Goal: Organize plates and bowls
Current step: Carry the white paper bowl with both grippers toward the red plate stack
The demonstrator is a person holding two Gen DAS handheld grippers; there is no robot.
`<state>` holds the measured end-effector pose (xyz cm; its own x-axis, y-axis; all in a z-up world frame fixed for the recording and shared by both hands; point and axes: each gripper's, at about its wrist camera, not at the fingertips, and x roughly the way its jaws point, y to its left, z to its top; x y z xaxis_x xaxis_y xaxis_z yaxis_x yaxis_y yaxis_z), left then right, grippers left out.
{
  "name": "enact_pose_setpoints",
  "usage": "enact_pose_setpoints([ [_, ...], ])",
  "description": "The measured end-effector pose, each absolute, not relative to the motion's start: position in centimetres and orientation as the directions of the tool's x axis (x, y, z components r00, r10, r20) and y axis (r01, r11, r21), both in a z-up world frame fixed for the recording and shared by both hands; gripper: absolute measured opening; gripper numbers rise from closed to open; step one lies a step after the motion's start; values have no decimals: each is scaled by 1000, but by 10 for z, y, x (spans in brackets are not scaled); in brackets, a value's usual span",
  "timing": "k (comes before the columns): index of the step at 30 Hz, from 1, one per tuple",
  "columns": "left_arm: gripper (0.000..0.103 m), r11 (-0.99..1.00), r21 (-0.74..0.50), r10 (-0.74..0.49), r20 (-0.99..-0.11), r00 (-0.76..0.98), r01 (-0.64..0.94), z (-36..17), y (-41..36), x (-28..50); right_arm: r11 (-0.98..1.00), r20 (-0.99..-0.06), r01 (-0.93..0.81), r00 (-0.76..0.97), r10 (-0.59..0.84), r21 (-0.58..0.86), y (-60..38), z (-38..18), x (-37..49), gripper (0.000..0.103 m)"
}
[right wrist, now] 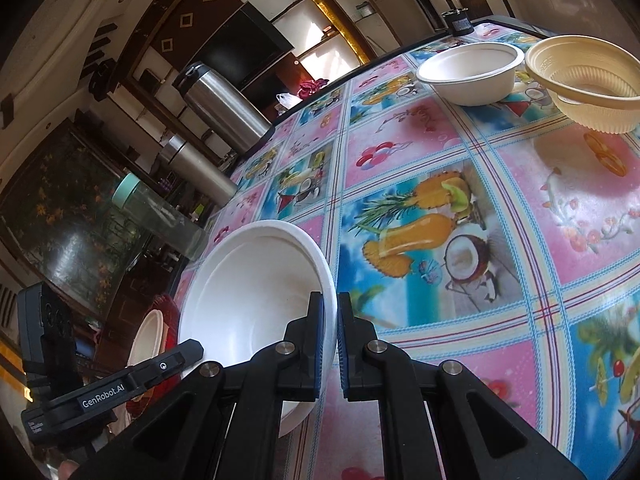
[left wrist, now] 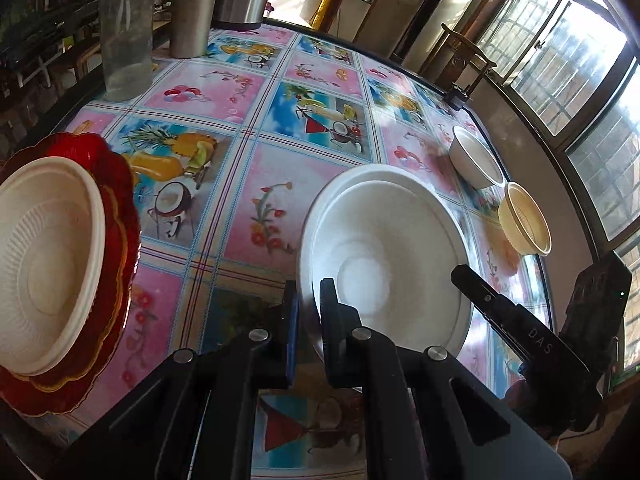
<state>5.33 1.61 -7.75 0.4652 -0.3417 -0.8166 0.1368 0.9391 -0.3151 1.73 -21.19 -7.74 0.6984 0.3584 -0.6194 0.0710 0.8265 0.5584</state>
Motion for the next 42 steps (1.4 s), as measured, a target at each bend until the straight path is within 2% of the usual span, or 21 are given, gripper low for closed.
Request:
enact_pose_setpoints([
  [7,9,955,-253,-298,-808,508,158,-77,33,25,843,-621,32,692,369,537,-187,-75,-3,7],
  [21,10,963,-212,-268,-792,549,165,-77,64,-5,864,-645,-13,660,385,503,-148,-69,-19,7],
  [42,10,968,-212,-247,-700,670,135,-31,108,-15,863,-567,-114,710,417,492,-99,-13,-18,7],
])
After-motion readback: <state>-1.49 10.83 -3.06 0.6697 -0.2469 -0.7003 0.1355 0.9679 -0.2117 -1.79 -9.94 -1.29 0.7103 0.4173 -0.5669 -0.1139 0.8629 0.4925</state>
